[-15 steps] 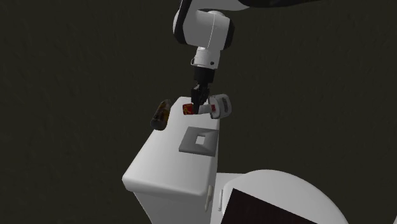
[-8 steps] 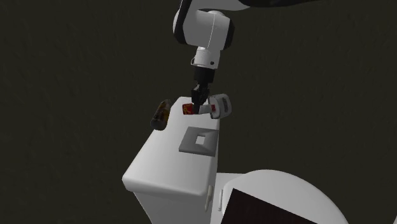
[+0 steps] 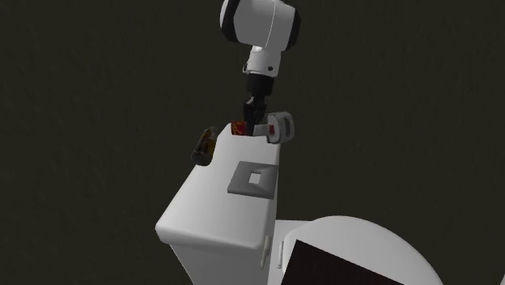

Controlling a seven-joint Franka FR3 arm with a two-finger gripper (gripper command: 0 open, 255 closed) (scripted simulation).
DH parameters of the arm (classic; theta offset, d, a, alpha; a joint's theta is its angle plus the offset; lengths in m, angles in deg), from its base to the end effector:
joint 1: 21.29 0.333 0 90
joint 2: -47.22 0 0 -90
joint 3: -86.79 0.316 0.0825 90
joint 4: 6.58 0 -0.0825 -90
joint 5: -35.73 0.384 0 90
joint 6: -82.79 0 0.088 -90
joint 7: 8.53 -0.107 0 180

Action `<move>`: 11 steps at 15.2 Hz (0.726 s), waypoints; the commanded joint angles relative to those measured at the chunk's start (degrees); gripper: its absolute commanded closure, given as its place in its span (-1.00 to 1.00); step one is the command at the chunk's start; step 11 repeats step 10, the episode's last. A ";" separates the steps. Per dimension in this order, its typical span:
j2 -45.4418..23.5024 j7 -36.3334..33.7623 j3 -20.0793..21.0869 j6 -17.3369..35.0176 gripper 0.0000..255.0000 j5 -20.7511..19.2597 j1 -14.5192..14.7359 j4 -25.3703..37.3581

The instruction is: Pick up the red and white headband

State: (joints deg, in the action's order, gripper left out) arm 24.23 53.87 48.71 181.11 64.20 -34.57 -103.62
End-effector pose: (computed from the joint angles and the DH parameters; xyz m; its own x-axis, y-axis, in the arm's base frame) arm 0.4489 -0.4284 0.3850 0.9978 0.0430 0.0501 0.0578 -0.9356 -0.3484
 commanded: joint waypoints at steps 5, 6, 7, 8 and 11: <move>1.57 -1.51 -0.49 -3.50 1.00 -1.15 0.10 2.55; 1.78 -1.75 -0.56 -4.13 1.00 -1.31 0.08 3.05; 1.98 -1.99 -0.62 -4.76 1.00 -1.46 0.06 3.57; 2.16 -2.23 -0.68 -5.39 1.00 -1.60 0.04 4.11; 2.19 -2.27 -0.69 -5.49 1.00 -1.63 0.04 4.19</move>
